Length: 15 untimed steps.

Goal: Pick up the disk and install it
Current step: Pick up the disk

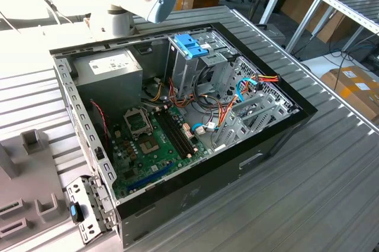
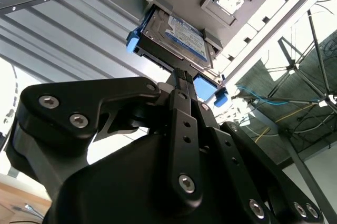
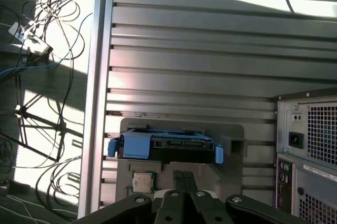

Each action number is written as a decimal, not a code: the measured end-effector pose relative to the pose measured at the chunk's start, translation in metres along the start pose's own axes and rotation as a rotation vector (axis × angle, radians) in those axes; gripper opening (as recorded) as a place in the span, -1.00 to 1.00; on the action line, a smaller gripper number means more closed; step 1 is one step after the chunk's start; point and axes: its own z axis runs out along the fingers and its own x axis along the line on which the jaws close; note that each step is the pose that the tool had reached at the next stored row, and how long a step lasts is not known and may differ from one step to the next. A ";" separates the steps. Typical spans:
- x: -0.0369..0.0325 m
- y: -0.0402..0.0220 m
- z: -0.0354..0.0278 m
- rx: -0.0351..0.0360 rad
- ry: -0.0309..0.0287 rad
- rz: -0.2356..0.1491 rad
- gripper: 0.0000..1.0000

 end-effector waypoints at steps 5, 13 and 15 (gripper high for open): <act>0.0000 0.0000 0.0000 -0.0001 0.0002 -0.003 -0.79; 0.0000 0.0000 0.0000 -0.0002 0.0004 -0.007 -0.79; 0.0000 0.0000 0.0000 -0.0003 0.0005 -0.009 -0.79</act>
